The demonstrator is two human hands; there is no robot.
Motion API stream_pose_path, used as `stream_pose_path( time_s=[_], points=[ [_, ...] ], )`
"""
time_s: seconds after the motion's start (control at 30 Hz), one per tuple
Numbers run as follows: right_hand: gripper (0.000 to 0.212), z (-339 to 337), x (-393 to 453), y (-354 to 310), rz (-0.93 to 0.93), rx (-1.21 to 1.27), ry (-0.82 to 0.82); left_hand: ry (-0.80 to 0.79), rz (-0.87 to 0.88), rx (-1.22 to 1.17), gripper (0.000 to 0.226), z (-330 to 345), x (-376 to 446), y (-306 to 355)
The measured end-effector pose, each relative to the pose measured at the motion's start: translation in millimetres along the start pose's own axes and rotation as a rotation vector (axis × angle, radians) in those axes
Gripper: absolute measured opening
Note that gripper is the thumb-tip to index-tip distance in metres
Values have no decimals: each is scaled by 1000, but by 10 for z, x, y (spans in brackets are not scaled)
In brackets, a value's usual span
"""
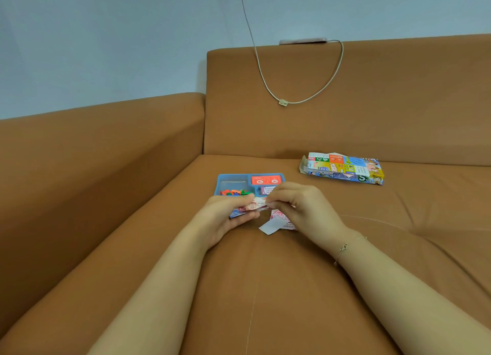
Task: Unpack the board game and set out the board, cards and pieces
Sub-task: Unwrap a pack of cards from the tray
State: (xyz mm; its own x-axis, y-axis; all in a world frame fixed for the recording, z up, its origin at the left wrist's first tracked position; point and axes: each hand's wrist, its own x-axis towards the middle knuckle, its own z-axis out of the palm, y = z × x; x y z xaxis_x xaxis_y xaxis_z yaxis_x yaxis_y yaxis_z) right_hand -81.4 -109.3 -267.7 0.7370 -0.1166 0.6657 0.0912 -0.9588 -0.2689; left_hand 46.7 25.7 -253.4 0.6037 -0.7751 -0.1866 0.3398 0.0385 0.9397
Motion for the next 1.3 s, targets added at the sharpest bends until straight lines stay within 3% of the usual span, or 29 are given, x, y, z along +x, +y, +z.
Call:
stream_pose_path(
  time_s=[0.1, 0.27, 0.37, 0.5, 0.77, 0.87, 1.0, 1.3],
  points=[
    [9, -24, -2, -7, 95, 52, -27, 55, 28, 5, 6, 19, 3, -33],
    [8, -266, -36, 76, 456, 123, 3, 102, 138, 46, 7, -6, 60, -91],
    [8, -327, -61, 167, 625, 76, -133, 108, 222, 131, 9, -26, 65, -115],
    [17, -261, -59, 165, 701, 52, -281, 147, 327, 169, 13, -38, 59, -117],
    [26, -190, -2, 162, 757, 41, -343, 145, 413, 202, 12, -38, 59, -123],
    [20, -206, 12, 171, 787, 79, -295, 143, 418, 209, 11, -27, 50, -112],
    [11, -210, 7, 229, 870, 182, -184, 151, 336, 222, 46, -17, 52, -107],
    [8, -260, -26, 238, 933, 489, 23, 45, 230, 312, 18, -36, 68, -100]
  ],
)
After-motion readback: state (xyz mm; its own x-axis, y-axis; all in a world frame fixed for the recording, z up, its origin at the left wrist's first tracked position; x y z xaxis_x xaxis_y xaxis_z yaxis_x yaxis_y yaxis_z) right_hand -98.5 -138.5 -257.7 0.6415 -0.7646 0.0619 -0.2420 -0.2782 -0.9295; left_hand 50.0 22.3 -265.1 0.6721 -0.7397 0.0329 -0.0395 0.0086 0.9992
